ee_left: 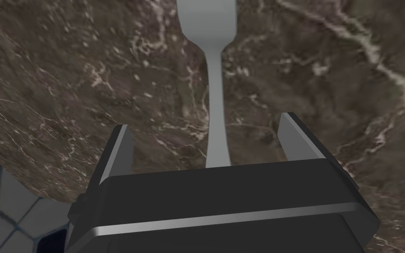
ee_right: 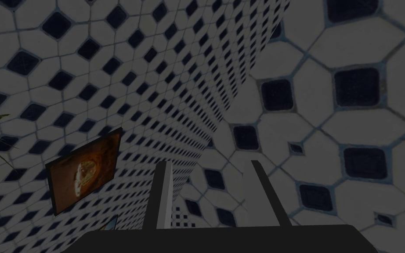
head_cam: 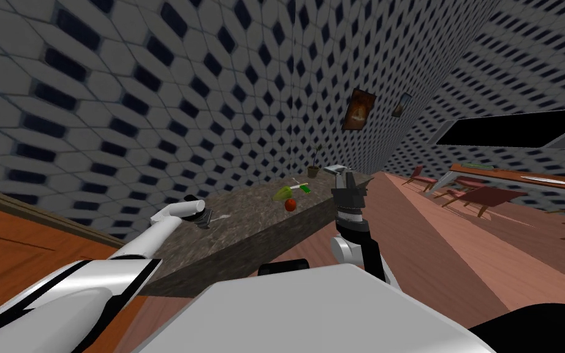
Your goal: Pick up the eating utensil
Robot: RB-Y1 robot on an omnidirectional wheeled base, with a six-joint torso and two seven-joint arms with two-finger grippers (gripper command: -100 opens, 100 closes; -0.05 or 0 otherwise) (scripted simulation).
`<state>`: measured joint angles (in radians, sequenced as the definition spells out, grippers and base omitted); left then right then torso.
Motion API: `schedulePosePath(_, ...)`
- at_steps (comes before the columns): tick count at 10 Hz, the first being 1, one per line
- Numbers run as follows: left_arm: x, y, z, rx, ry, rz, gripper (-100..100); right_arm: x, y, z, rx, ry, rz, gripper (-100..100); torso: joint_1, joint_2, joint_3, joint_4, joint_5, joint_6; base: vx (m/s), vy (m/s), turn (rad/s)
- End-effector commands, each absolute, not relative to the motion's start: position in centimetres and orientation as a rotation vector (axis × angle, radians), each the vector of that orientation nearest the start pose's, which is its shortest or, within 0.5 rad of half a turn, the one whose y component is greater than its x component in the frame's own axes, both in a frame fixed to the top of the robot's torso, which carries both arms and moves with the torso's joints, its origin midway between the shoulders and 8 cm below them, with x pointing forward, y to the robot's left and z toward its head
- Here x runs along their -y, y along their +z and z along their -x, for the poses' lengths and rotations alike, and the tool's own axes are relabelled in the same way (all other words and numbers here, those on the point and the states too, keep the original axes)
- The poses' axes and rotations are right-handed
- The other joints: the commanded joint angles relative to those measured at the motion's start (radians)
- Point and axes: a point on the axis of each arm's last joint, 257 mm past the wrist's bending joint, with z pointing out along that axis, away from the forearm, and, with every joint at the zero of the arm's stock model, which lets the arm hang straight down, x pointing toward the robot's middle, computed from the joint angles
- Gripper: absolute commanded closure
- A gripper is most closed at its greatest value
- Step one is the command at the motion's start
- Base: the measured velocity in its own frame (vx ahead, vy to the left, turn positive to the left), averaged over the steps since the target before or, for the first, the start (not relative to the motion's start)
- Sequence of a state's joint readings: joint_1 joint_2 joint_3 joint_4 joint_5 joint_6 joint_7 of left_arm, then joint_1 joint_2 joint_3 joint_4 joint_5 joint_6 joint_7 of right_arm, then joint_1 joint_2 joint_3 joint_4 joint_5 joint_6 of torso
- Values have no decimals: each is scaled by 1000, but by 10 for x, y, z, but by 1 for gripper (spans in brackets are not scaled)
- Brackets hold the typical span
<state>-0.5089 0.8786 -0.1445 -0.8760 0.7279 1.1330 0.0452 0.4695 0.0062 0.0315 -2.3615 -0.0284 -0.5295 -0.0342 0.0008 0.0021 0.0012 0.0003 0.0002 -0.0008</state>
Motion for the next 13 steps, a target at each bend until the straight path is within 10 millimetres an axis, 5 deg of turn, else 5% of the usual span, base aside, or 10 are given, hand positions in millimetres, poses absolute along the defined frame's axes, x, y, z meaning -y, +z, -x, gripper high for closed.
schedulePosePath(1, -569, -338, -454, -1644, -159, 2234, -100, 266, 74, -322, -483, 1425, -582, 0, 0, 0, 0, 0, 0, 0, -27, 8, -173)
schedulePosePath(2, -588, -340, -435, -1608, -115, 2252, -100, 266, 74, -322, -483, 1425, -582, 0, 0, 0, 0, 0, 0, 0, -38, 10, -257)
schedulePosePath(5, -583, -342, -436, -1617, -134, 2267, -100, 266, 74, -322, -483, 1425, -582, 0, 0, -2, -2, -1, 1, 0, -7, -1, -57)
schedulePosePath(6, -582, -342, -436, -1617, -135, 2268, 100, 266, 74, -322, -483, 1425, -582, 0, 0, -3, -2, -1, 1, 1, 0, 0, 0)
schedulePosePath(10, -582, -342, -435, -1616, -135, 2270, 100, 266, 74, -322, -483, 1425, -582, 0, 1, -3, -2, -1, 2, 1, 0, 0, 0)
schedulePosePath(11, -582, -342, -436, -1616, -135, 2270, 0, 266, 74, -322, -483, 1425, -582, 0, 1, -3, -2, -2, 2, 1, 0, 0, 0)
schedulePosePath(12, -566, -338, -455, -1644, -175, 2244, 100, 266, 74, -322, -483, 1425, -582, 0, 1, -3, -2, -2, 2, 1, 37, -9, 247)
schedulePosePath(13, -568, -338, -455, -1644, -163, 2237, 100, 266, 74, -322, -483, 1425, -582, 0, 1, -5, -3, -2, 2, 0, 33, -32, 132)
